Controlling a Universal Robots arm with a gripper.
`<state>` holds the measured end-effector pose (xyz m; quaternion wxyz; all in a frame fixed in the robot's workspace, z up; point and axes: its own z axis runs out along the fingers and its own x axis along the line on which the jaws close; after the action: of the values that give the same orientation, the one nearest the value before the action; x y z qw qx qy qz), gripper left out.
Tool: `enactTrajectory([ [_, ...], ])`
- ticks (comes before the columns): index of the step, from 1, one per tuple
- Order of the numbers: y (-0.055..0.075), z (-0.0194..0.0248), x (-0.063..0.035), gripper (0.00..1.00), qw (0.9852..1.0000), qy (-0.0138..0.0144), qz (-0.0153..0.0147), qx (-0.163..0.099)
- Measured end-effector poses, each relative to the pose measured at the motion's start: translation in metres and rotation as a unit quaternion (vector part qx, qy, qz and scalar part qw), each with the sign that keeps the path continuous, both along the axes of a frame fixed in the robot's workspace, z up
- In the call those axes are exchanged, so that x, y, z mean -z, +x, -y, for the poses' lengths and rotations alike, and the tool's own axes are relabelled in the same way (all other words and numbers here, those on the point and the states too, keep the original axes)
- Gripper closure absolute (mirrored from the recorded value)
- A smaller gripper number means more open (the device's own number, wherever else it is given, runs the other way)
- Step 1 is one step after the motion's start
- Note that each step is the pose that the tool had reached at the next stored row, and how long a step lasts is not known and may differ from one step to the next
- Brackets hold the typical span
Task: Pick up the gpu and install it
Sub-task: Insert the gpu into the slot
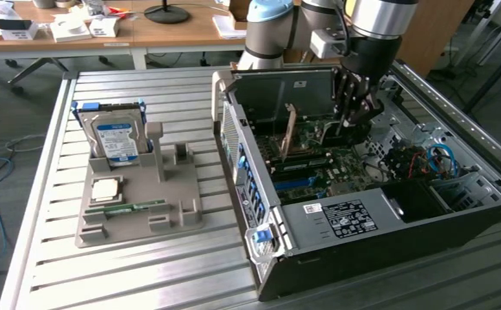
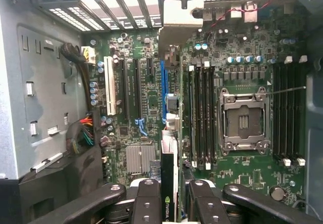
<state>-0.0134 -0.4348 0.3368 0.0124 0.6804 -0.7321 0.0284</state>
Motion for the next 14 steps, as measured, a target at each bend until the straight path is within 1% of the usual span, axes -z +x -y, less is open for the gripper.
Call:
enactTrajectory([
  [14,0.0000,0.0000,0.0052,0.74,1.0000,0.0000,0.0000,0.000],
])
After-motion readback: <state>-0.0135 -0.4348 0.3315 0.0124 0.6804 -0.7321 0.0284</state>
